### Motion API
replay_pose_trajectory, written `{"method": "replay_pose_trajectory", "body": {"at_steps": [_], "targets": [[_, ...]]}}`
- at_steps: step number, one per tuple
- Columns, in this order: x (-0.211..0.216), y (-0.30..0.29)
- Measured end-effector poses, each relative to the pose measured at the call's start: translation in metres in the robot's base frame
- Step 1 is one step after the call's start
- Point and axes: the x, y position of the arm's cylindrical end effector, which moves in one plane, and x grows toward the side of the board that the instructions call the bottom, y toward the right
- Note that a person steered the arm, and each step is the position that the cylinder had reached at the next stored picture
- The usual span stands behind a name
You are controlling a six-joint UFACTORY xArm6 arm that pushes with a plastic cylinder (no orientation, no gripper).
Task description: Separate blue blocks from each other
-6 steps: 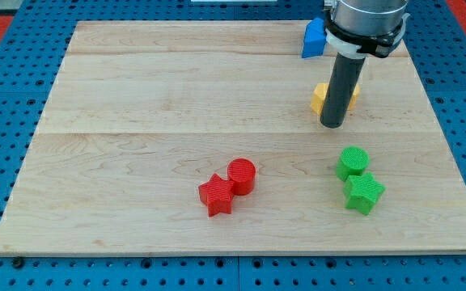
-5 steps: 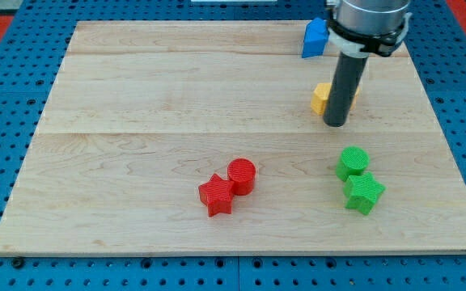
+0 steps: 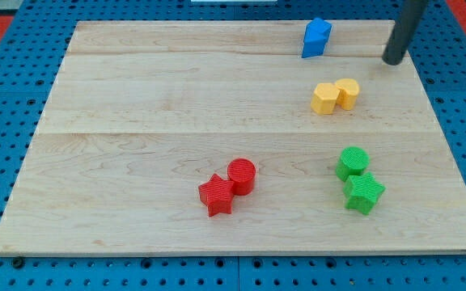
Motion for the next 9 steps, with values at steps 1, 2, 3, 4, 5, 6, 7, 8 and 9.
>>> {"method": "replay_pose_trajectory", "body": {"at_steps": [1,2,3,4,5,6,7,8,9], "targets": [[-0.007,0.023],[-0.023,0.046],[-0.036,0.02],[-0.076,-0.032],[-0.094,-0.056],[-0.1,-0.167],[-0.096,-0.182],[-0.091,-0.079],[-0.036,-0.063]]}}
